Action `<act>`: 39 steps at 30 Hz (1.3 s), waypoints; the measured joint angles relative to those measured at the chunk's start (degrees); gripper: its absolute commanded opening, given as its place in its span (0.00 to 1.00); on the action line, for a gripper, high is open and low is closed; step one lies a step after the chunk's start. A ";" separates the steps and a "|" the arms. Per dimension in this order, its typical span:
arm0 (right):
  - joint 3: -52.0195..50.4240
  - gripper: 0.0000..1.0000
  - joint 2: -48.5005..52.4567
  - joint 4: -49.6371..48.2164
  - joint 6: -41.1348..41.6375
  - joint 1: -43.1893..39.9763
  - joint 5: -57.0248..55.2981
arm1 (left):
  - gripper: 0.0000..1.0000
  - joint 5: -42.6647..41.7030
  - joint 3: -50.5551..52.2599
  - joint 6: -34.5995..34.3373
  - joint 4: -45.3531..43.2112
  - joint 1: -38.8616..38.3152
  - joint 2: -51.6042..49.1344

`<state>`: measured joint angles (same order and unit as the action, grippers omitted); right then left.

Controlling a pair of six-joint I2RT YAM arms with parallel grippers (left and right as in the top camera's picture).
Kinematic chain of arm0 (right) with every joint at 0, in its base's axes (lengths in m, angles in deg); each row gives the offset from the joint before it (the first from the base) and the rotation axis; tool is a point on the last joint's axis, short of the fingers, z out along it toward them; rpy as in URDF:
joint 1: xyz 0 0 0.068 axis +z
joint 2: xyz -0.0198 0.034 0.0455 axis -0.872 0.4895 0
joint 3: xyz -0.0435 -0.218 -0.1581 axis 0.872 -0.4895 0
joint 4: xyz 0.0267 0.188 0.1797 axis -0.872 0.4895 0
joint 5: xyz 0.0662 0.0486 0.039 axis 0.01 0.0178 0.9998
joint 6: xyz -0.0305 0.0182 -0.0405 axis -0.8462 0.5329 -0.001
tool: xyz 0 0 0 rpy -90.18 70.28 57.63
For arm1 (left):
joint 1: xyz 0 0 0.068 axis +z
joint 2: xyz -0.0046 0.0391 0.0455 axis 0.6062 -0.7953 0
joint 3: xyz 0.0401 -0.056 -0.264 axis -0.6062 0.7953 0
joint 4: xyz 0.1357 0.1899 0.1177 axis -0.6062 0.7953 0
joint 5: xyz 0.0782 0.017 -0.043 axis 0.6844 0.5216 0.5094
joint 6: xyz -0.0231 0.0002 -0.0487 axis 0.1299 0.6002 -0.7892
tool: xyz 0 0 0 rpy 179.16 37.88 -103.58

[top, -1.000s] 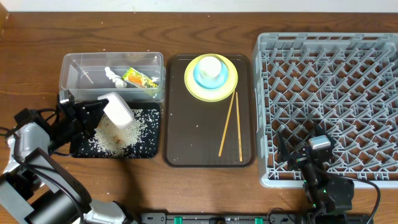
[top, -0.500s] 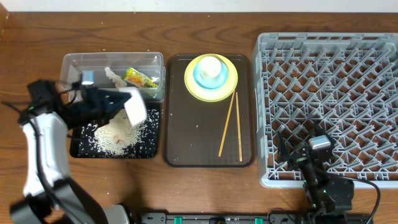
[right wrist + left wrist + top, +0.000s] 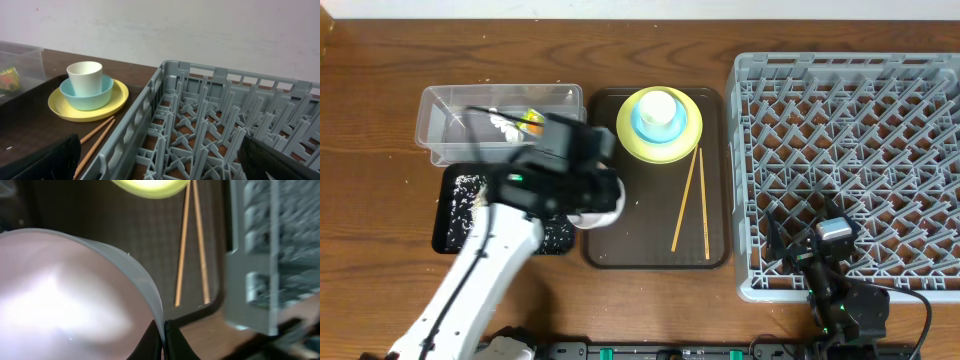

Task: Sort waste into correct bins and load items into the dishwasher rack
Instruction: 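Carry the empty bowl with left gripper back onto the brown tray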

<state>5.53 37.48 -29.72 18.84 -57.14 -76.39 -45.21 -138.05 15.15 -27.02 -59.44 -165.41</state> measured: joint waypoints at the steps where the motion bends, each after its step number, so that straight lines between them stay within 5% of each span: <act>1: 0.00 0.99 0.00 0.00 0.00 0.00 0.00 | 0.06 2.54 0.02 -0.63 0.00 -2.38 -0.70; 7: 0.00 0.99 0.00 0.00 0.00 0.00 0.00 | 0.06 12.96 0.17 -3.13 -1.75 -12.00 -7.63; 18: 0.00 0.99 0.00 0.02 -0.02 0.00 0.00 | 0.07 16.48 0.26 -4.79 -7.56 -16.94 -18.05; 22: 0.00 0.99 0.00 0.02 -0.02 0.00 0.00 | 0.32 17.42 0.26 -4.59 -7.96 -16.94 -18.34; 33: 0.00 0.99 0.00 0.00 0.00 0.00 0.00 | 0.43 18.71 -0.15 -4.96 -7.04 -15.56 -16.87; 39: 0.00 0.99 0.00 0.00 0.00 0.00 0.00 | 0.60 18.80 -4.04 -4.90 -6.08 -9.38 -8.15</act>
<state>5.53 37.48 -29.72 18.84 -57.14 -76.39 -26.41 -142.09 10.25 -33.10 -68.82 -173.57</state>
